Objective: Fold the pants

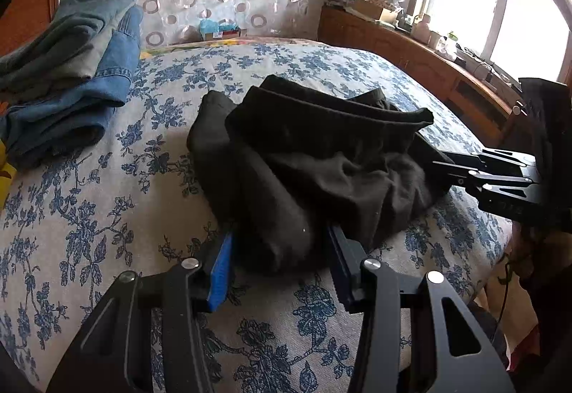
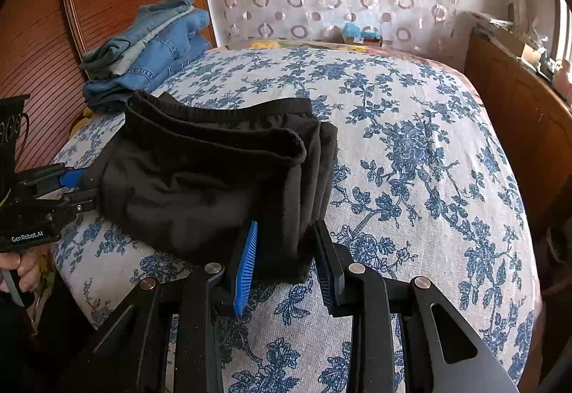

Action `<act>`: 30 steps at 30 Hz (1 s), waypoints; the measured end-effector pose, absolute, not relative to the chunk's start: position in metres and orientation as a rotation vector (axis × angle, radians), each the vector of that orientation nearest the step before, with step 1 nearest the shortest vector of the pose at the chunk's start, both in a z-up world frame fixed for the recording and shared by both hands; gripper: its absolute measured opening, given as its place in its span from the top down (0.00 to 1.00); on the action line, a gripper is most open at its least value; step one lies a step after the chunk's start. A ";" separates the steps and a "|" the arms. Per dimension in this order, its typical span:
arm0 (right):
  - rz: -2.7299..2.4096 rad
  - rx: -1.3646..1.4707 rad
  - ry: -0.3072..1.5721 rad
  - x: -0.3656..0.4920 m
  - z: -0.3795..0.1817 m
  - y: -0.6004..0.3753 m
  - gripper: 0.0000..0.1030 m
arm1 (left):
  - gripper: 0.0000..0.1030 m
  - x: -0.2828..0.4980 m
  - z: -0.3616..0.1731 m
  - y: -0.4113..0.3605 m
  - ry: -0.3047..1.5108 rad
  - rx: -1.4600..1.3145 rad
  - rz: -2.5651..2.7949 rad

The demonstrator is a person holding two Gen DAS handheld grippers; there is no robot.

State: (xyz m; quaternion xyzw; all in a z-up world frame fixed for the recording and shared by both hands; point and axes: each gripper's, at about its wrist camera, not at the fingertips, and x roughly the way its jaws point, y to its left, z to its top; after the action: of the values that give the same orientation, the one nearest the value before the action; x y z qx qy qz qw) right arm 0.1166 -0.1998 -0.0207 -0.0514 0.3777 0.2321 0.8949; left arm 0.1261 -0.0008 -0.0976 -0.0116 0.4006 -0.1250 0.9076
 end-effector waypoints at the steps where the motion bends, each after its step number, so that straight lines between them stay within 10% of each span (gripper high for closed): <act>1: 0.480 -0.108 0.779 0.116 -0.022 -0.199 0.69 | 0.61 0.125 -0.097 0.000 0.824 -0.027 -0.256; 5: 0.502 -0.106 0.766 0.112 -0.023 -0.201 0.91 | 0.87 0.124 -0.095 0.005 0.814 -0.045 -0.261; 19: 0.541 -0.097 0.729 0.064 -0.012 -0.226 0.95 | 0.89 0.080 -0.078 0.000 0.804 -0.050 -0.323; 30: 0.522 -0.124 0.647 0.046 0.004 -0.232 0.78 | 0.55 0.079 -0.072 0.001 0.770 -0.028 -0.312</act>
State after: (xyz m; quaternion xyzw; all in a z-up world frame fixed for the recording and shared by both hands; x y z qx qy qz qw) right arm 0.0460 -0.2316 0.0039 -0.0601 0.3142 0.2536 0.9129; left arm 0.0791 0.0015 -0.0724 -0.0135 0.3740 -0.1517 0.9148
